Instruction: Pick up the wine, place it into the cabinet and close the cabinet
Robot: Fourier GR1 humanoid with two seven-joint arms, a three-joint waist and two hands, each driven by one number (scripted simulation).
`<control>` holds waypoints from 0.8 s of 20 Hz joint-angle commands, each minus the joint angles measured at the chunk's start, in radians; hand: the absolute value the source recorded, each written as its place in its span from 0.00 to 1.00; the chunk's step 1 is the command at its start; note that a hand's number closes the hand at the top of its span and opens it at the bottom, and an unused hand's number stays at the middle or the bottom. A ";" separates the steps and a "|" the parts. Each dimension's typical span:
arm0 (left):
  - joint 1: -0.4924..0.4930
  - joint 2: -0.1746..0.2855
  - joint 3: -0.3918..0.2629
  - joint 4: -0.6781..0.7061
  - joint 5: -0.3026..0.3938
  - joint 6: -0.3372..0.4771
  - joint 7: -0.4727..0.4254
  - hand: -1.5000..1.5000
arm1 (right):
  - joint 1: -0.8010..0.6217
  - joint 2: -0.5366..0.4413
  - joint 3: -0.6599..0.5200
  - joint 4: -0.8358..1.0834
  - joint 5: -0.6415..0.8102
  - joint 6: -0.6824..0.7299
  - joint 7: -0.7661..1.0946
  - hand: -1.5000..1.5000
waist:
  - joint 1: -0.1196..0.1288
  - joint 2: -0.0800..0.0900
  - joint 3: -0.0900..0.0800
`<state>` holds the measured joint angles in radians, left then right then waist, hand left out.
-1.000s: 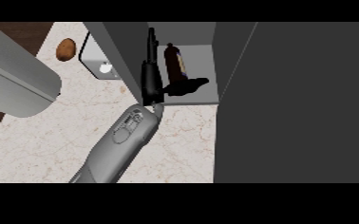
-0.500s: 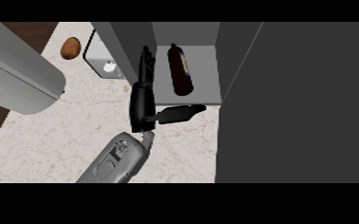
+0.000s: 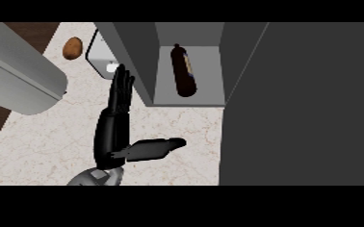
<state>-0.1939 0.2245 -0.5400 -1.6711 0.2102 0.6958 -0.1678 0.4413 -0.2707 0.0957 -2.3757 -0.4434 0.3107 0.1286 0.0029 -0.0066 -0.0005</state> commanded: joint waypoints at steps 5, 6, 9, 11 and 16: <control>0.239 0.164 0.026 -0.249 0.102 -0.198 -0.053 0.00 | 0.049 -0.053 0.037 -0.175 0.023 0.026 0.085 1.00 | -0.002 0.000 -0.001; 0.267 0.193 0.038 -0.296 0.115 -0.218 -0.055 0.00 | 0.045 -0.088 0.002 -0.175 -0.004 0.039 0.100 1.00 | 0.000 0.000 -0.001; 0.293 0.223 0.065 -0.303 0.165 -0.293 -0.073 0.00 | 0.027 -0.159 0.009 -0.124 0.026 0.151 0.061 1.00 | -0.004 0.000 -0.001; 0.327 0.232 0.109 -0.255 0.214 -0.366 -0.139 1.00 | 0.051 -0.179 0.012 -0.122 0.018 0.199 0.042 1.00 | -0.009 0.002 -0.001; 0.413 0.291 0.192 -0.305 0.263 -0.456 -0.166 1.00 | 0.119 -0.165 -0.026 -0.161 0.034 0.211 0.001 1.00 | -0.013 0.002 0.000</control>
<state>0.1665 0.4791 -0.4066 -1.9560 0.4325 0.3116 -0.3069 0.4604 -0.4250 0.0950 -2.3694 -0.4247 0.4947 0.1128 -0.0026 -0.0045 -0.0020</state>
